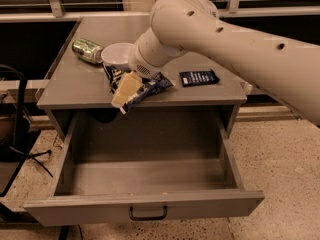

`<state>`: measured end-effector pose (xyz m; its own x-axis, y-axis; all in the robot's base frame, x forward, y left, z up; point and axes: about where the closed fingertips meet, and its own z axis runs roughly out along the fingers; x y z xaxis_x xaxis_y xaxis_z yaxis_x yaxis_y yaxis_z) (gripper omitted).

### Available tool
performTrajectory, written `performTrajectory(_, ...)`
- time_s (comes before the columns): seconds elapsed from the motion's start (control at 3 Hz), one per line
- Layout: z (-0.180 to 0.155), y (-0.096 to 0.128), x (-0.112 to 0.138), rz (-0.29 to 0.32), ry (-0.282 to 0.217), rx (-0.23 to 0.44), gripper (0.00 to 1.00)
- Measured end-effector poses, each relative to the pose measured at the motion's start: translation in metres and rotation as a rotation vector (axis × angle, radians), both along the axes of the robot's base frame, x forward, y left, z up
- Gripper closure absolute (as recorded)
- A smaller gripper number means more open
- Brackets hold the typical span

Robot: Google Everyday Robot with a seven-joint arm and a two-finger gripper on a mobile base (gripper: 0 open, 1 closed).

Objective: Pick blue chip bag from top drawer and place on counter

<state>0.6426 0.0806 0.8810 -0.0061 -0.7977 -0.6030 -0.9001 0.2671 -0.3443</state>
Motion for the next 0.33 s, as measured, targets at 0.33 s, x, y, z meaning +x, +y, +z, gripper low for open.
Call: performTrajectory(0.33, 0.0000, 0.0000, 0.0000, 0.000, 0.000, 0.000, 0.00)
